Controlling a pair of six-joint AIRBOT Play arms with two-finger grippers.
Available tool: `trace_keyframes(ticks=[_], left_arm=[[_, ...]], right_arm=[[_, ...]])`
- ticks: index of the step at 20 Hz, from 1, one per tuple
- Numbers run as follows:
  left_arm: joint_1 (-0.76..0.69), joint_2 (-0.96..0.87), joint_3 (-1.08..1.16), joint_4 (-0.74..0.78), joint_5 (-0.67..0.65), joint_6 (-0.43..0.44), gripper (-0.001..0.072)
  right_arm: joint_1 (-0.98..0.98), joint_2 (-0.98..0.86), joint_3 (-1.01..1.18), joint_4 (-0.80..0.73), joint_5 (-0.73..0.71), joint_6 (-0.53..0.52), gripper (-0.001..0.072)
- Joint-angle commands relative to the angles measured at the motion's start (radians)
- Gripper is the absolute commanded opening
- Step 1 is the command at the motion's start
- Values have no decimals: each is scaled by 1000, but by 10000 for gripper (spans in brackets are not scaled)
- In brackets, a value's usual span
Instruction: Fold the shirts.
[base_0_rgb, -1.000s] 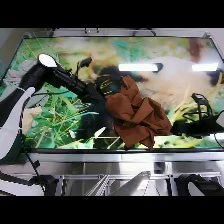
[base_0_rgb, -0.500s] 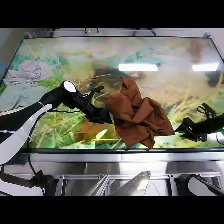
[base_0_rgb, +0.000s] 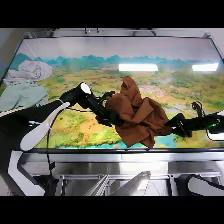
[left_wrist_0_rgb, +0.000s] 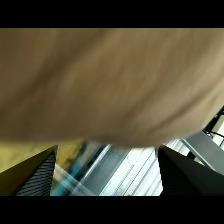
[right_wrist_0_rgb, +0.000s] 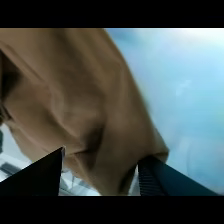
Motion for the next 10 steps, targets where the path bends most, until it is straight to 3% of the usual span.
trace_keyframes(ticks=[1, 3, 4, 5, 6, 7, 8, 9, 10], left_arm=[[-46, -95, 108, 41, -36, -39, 446], [-69, -122, 145, 32, -72, -40, 393], [-78, -122, 156, 34, -76, -36, 102], [-79, -118, 168, 33, -74, -31, 15], [-79, -113, 179, 34, -67, -31, 17], [-72, -107, 188, 32, -52, -32, 17], [-64, -99, 199, 30, -44, -32, 18], [-53, -90, 209, 28, -43, -33, 18], [-39, -75, 212, -2, -46, -31, 18]], right_arm=[[0, -14, 0, 100, -1, -60, 503], [-1, -14, 0, 101, 1, -60, 503], [-1, -14, 0, 102, 3, -69, 503], [0, -15, 0, 102, 3, -72, 503], [-1, -15, 0, 102, 2, -72, 500], [-1, -15, 0, 102, 3, -79, 411], [-1, -15, 0, 102, 3, -97, 196], [-1, -14, 0, 106, 4, -111, 63], [-2, -13, 0, 118, 15, -122, 24]])
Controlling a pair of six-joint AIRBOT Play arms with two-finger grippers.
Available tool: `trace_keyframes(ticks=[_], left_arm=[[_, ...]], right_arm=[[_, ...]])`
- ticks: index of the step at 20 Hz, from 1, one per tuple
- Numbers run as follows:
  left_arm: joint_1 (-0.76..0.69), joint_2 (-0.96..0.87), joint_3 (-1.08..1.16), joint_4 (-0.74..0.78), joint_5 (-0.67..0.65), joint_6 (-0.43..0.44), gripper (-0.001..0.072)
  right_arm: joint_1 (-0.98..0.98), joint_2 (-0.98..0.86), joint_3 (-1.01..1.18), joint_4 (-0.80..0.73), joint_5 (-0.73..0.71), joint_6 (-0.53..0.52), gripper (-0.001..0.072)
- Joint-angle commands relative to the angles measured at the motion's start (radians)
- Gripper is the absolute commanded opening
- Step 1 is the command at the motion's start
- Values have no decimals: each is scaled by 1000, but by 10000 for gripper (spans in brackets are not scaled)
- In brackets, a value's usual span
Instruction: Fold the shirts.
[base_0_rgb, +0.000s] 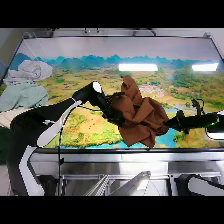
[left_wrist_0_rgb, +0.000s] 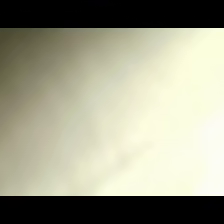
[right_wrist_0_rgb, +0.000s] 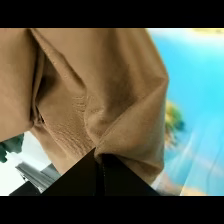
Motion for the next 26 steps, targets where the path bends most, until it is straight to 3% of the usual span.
trace_keyframes(ticks=[1, 6, 9, 11, 16, 19, 22, 26], left_arm=[[35, 38, 27, -85, -8, 7, 18], [180, 297, 27, -428, -160, 100, 18], [310, 530, 27, -655, -134, 164, 18], [379, 660, 27, -730, -84, 179, 19], [435, 886, 27, -756, -53, 179, 19], [435, 958, 26, -663, -45, 170, 19], [435, 948, 26, -517, -22, 160, 20], [435, 785, 26, -353, 3, 160, 20]], right_arm=[[-7, 6, 6, 52, 47, -59, 23], [-136, 134, 204, 424, 301, -144, 23], [-272, 283, 378, 699, 315, -144, 24], [-315, 387, 450, 751, 314, -131, 24], [-296, 647, 484, 760, 333, -130, 24], [-198, 643, 507, 754, 333, -129, 25], [-95, 600, 506, 539, 182, -130, 25], [122, 433, 504, 280, 4, -154, 24]])
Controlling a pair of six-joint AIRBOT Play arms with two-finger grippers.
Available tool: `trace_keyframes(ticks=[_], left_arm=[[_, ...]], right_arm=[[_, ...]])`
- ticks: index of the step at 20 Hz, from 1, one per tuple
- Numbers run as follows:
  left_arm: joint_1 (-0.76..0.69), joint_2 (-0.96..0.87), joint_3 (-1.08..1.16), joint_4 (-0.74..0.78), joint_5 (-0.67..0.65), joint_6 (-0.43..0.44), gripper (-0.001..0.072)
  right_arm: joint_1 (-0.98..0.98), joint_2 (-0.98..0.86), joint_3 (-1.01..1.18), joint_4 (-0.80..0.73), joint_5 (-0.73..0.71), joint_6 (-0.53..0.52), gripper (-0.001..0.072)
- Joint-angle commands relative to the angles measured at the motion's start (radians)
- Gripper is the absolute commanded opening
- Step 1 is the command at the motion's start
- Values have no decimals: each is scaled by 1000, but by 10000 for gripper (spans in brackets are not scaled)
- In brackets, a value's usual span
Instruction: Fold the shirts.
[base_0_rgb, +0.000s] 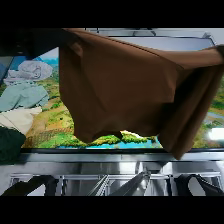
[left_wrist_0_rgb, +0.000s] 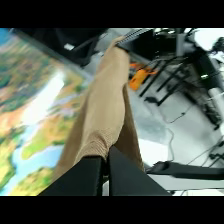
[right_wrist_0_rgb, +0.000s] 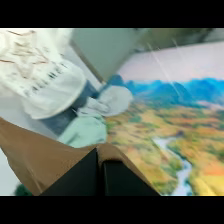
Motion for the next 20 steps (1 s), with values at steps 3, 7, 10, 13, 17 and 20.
trace_keyframes(ticks=[3, 7, 10, 13, 17, 20], left_arm=[[12, -262, 0, 189, 105, 28, 19], [54, -496, 0, 204, 172, 69, 19], [99, -633, 2, 196, 173, 68, 251], [188, -710, 90, 173, 78, 29, 715], [282, -698, 98, 264, -143, -80, 714], [285, -620, -98, 397, -144, -83, 714]], right_arm=[[278, -312, 2, -213, -280, -107, 25], [336, -604, 3, -185, -473, -152, 46], [300, -720, 4, -137, -454, -152, 492], [166, -696, 5, -158, -318, -152, 535], [-30, -605, -27, -435, -73, -45, 528], [-68, -554, -145, -531, -113, -40, 527]])
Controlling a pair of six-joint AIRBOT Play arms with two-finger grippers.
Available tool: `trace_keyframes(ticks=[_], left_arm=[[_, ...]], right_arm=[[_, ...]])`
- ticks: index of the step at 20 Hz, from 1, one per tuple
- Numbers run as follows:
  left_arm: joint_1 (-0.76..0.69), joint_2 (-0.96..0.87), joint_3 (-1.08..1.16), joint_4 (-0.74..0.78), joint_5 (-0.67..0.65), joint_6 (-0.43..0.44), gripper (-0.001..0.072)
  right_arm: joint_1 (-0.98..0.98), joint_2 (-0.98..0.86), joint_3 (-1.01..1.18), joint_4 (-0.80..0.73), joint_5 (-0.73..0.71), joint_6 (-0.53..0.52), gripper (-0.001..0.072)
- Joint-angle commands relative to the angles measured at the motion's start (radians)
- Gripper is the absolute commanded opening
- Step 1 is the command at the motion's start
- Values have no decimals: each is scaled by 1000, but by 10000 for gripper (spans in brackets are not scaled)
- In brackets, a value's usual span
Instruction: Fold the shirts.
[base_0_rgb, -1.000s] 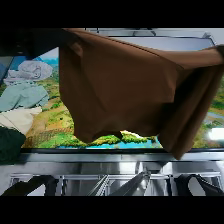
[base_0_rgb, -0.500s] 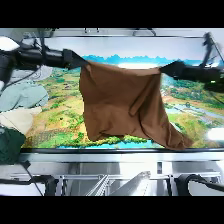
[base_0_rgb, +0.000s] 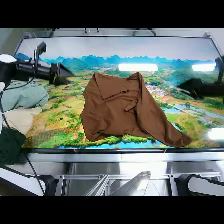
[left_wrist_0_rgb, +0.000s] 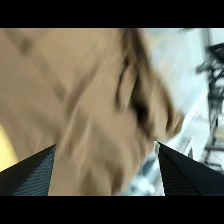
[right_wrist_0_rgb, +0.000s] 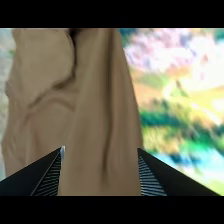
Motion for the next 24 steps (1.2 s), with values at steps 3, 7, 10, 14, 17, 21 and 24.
trace_keyframes(ticks=[3, 7, 10, 14, 17, 21, 24], left_arm=[[5, 99, -340, 131, -55, -36, 704], [-35, 152, -573, 211, -38, -52, 696], [-79, 180, -679, 313, 28, -81, 696], [-164, 158, -732, 234, 119, -79, 695], [-259, 97, -704, 162, 128, -51, 694], [-366, 16, -619, 164, 143, -51, 197], [-391, -5, -555, 167, 144, -37, 18]], right_arm=[[-66, 32, -177, -231, -46, 93, 527], [-136, 27, -179, -381, -27, 224, 527], [-222, 27, -179, -377, 29, 228, 527], [-280, 27, -179, -377, 67, 227, 527], [-295, 27, -179, -384, 98, 228, 527], [-332, 27, -179, -418, 140, 255, 527], [-365, 27, -186, -568, 177, 340, 528]])
